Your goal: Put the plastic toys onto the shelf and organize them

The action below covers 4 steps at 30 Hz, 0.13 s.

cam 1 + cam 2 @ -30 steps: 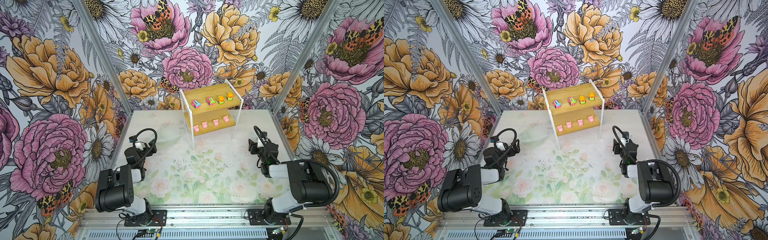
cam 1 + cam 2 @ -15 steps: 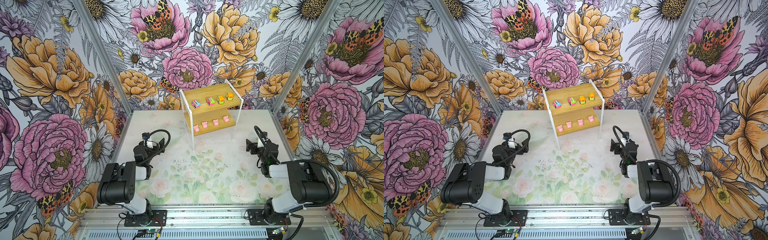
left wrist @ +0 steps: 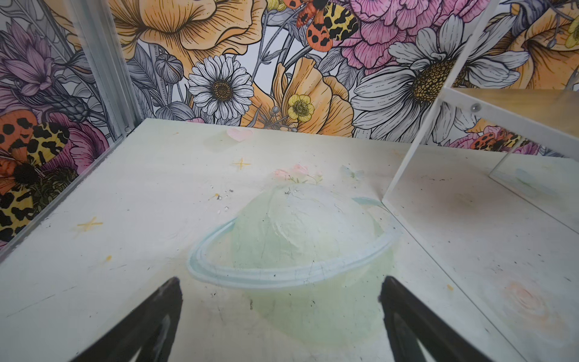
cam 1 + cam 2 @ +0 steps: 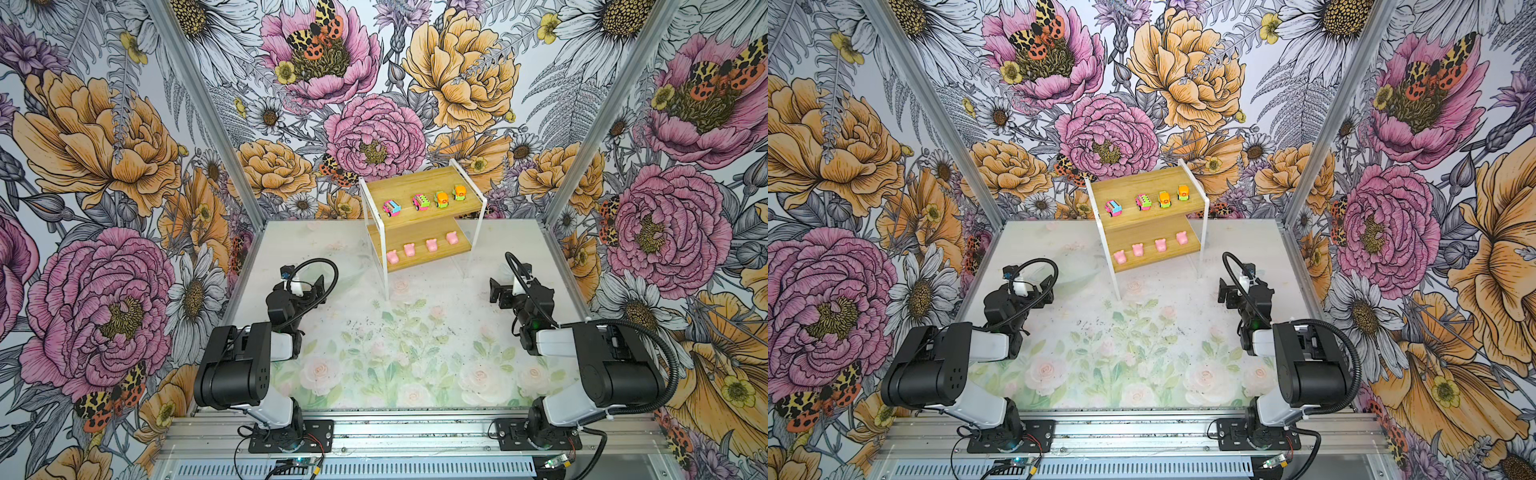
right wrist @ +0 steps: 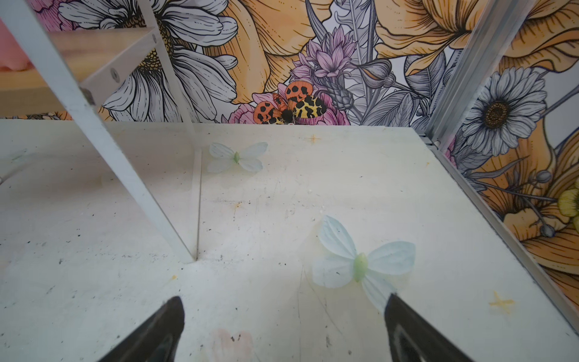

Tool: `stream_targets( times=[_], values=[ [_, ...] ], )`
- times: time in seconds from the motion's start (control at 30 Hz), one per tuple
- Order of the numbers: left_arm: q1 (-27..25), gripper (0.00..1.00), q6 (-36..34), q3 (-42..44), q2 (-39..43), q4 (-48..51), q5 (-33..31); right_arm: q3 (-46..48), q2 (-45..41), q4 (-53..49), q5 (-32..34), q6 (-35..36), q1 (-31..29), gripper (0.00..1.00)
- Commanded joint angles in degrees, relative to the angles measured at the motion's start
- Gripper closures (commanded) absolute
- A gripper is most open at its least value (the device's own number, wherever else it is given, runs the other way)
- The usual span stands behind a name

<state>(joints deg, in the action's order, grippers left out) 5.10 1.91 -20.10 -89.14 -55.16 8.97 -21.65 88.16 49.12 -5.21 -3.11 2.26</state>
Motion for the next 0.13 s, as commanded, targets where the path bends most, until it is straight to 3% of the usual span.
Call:
stream_targets(
  times=[0.0,0.1],
  values=[
    [-0.1,0.01,-0.9,-0.6,-0.1,-1.0,-1.6,-0.7,0.0,0.8,0.0,0.7,0.2,0.01],
    [-0.3,0.01,-0.9,-0.7,0.1,-0.9,-1.9,-0.6,-0.3,0.9,-0.1,0.4,0.4,0.01]
  ],
)
